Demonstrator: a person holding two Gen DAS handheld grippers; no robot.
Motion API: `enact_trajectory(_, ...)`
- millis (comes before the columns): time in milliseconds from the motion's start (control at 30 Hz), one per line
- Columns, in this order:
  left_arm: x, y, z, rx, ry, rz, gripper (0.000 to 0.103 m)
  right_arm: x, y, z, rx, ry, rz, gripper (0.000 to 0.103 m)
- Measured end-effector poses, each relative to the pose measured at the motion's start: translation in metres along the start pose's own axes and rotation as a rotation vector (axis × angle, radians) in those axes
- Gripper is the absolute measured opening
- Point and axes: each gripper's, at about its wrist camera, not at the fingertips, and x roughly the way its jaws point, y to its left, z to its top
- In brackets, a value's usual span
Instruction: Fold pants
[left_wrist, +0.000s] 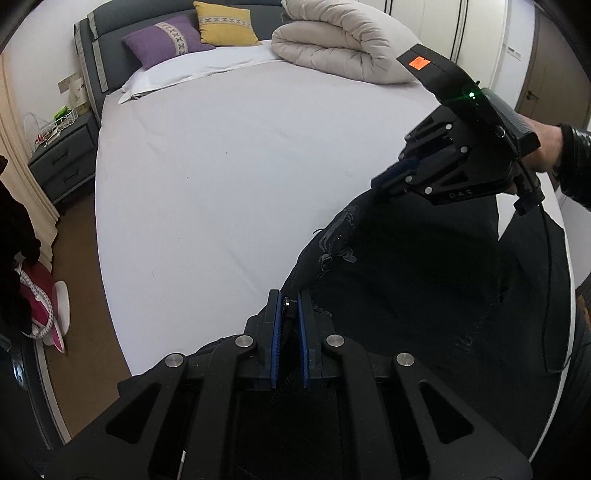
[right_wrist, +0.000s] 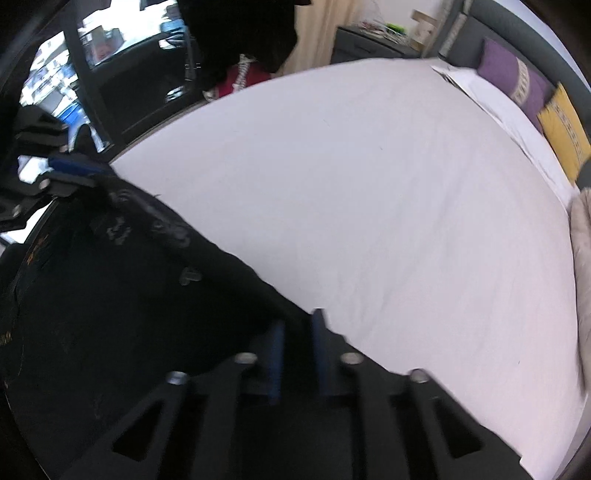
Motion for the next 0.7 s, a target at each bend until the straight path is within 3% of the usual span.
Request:
enact_trajectory(233, -0.016, -0.01, 0.001, -0.013, -0.036, -0.022, 0.007, -0.028, 0.007, -0.009, 0.117, -0.077, 0.112, 0.004)
enact_trajectory(400, -0.044, -0.035, -0.024, -0.009, -0.056, -0.064, 0.007, -0.049, 0.046, -0.022, 0.085, -0.114, 0.197, 0.004)
enact_trajectory(567, -0.069, -0.065, -0.063, 0.005, -0.027, -0.089, 0.007, -0.065, 0.089, -0.067, -0.002, -0.075, 0.183, 0.003)
enact_trajectory(700, -0.084, -0.102, -0.103, 0.069, 0.022, -0.11, 0.007, -0.084, 0.119, -0.106, -0.066, -0.051, 0.118, 0.003)
